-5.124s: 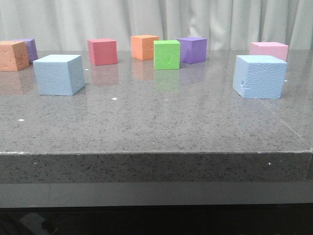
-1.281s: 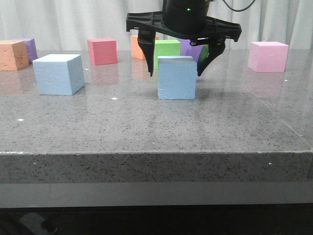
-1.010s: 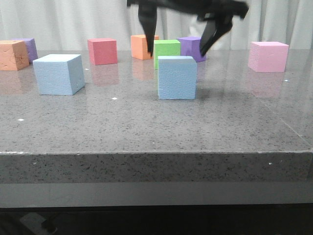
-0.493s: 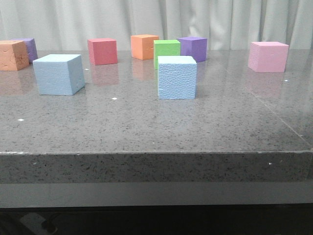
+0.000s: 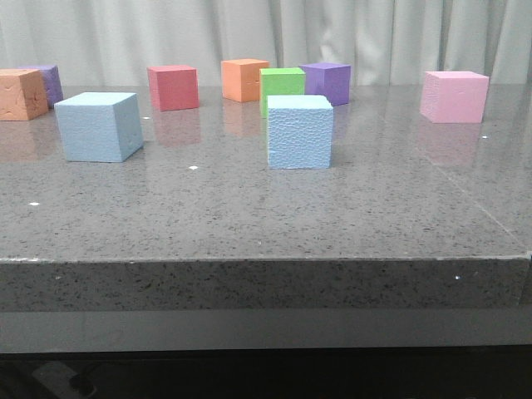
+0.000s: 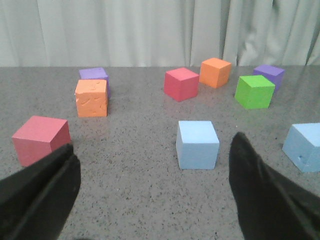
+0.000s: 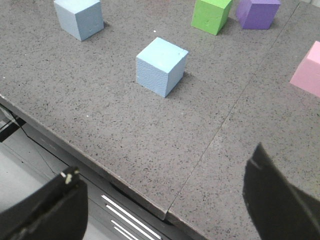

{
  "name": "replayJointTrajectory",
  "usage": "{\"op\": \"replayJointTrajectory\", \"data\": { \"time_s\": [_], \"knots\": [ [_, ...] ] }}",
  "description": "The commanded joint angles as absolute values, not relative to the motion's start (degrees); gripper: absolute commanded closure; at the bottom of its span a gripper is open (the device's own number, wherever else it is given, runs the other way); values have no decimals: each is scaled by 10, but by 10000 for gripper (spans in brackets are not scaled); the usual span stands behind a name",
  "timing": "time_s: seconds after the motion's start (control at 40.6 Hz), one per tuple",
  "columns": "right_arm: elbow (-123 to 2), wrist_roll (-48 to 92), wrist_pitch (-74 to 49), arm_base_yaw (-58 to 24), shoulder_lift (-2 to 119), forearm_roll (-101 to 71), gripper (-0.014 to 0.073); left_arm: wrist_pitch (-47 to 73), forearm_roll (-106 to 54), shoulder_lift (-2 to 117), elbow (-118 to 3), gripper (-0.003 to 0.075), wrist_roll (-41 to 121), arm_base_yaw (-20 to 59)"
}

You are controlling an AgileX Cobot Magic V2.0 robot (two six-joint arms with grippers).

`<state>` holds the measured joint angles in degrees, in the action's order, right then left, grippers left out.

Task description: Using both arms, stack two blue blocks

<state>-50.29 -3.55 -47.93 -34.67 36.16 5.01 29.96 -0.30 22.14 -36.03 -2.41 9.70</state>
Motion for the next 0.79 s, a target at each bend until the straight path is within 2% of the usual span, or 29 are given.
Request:
{"op": "replayJointTrajectory", "data": {
  "time_s": [0.0,0.148,0.443,0.764],
  "knots": [
    [-516,-29,-436,-343,360,55,-42,284,-8,253,-391,123,-12,101],
    [-516,-29,-438,-343,360,55,-42,291,-33,304,-420,123,18,117],
    [-516,-29,-438,-343,360,55,-42,285,-47,432,-473,123,49,199],
    [-516,-29,-438,-343,360,55,-42,299,-43,620,-575,123,48,202]
  ]
}}
